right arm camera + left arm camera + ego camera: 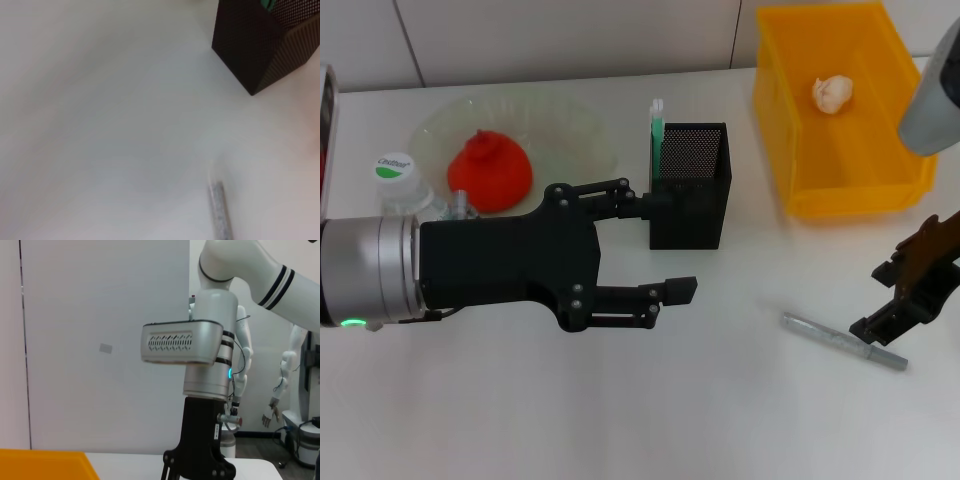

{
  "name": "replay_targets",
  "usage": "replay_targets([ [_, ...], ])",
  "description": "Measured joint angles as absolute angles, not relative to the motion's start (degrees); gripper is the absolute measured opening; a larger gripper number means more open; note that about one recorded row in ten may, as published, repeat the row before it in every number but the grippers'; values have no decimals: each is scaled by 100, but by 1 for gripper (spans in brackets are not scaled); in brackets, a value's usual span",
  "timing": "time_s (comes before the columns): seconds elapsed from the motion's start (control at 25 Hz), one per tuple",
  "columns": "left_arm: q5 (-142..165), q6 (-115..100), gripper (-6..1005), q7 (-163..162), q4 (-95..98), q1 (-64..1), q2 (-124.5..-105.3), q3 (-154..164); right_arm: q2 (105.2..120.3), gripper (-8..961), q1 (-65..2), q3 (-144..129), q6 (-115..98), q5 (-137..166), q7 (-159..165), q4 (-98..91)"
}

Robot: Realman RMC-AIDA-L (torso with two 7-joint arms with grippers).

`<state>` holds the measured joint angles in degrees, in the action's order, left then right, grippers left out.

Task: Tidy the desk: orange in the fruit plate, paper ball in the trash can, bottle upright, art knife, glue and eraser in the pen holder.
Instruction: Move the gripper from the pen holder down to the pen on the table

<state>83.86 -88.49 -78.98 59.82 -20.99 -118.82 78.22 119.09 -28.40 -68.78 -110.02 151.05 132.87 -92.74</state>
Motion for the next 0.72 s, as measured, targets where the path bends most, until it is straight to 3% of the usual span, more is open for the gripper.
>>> replay_targets([
  [0.72, 8323, -8851, 791, -7787, 5892, -2125, -11882, 7821, 11934, 764, -3126, -7813, -10030, 15387, 13345, -8377],
])
